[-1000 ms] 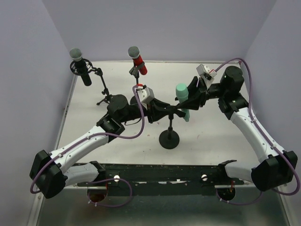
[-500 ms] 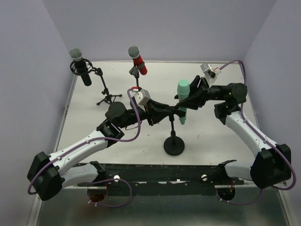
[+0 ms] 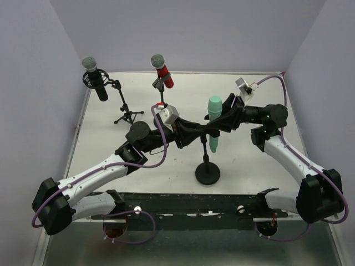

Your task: Attach the microphones to the stand

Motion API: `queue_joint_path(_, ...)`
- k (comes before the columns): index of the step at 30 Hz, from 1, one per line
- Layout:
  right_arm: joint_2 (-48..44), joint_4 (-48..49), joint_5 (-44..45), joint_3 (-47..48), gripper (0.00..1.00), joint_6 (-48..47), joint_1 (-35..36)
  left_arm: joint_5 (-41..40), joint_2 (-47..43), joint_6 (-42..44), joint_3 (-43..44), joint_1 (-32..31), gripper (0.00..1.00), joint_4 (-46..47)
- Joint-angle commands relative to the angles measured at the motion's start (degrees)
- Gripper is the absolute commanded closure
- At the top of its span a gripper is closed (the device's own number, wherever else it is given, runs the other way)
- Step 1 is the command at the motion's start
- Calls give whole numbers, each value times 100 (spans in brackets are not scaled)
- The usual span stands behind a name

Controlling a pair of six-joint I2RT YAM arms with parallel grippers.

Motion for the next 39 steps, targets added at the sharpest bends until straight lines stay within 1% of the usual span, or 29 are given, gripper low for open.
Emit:
queue_joint_path(1, -159, 189, 249, -16, 98, 67, 61, -173, -80, -131, 46, -51, 89, 222)
queue_joint_path(2, -167, 180, 249, -25, 98, 67, 61, -164, -98, -140, 72, -51, 86, 169)
queue_joint_path(4, -167, 127, 267, -34, 98, 32, 61, -155, -98, -166, 133, -51, 68, 38)
queue_joint_path(6, -167, 39, 267, -34, 97, -21, 61, -137, -124, -219, 160, -51, 53, -15)
queue_joint_path(8, -167, -31, 285, -25, 97, -65, 61, -128, -142, -271, 186, -51, 41, -68)
queue_joint_path(11, -176, -145, 267, -43, 96, -179, 61, -102, -203, -306, 204, -51, 24, -121)
queue_joint_path(14, -194, -295, 276, -51, 96, -293, 52, -67, -265, -359, 204, -51, 14, -147)
queue_joint_path(16, -211, -391, 284, -51, 95, -346, 61, -58, -326, -386, 195, -51, 2, -148)
queue_joint_path(19, -246, -645, 267, -16, 92, -565, 52, -58, -502, -298, 169, -51, 2, -235)
queue_joint_path(20, -264, -751, 250, 10, 88, -653, 61, -67, -615, -211, 143, -51, 2, -296)
queue_joint_path(22, -308, -910, 249, 28, 77, -785, 52, -146, -826, 18, 29, -51, 2, -463)
queue_joint_path(25, -378, -1015, 214, 19, 50, -899, 52, -199, -1169, 299, -305, -33, 2, -657)
queue_joint_path(27, -422, -1156, 205, 28, 37, -1005, 52, -225, -1380, 370, -603, -33, 1, -657)
queue_joint_path(28, -448, -1208, 197, 36, 33, -1058, 52, -208, -1459, 379, -753, -33, 2, -640)
queue_joint_path(33, -501, -1534, 83, 124, 19, -1348, 52, -234, -1557, 397, -1403, -42, 2, -219)
queue_joint_path(36, -563, -1954, -23, 203, 14, -1689, 35, -330, -1320, 440, -1554, -129, 2, 159)
queue_joint_path(39, -633, -2508, -111, 326, 12, -2111, -18, -453, -873, 747, -1510, -401, 2, 598)
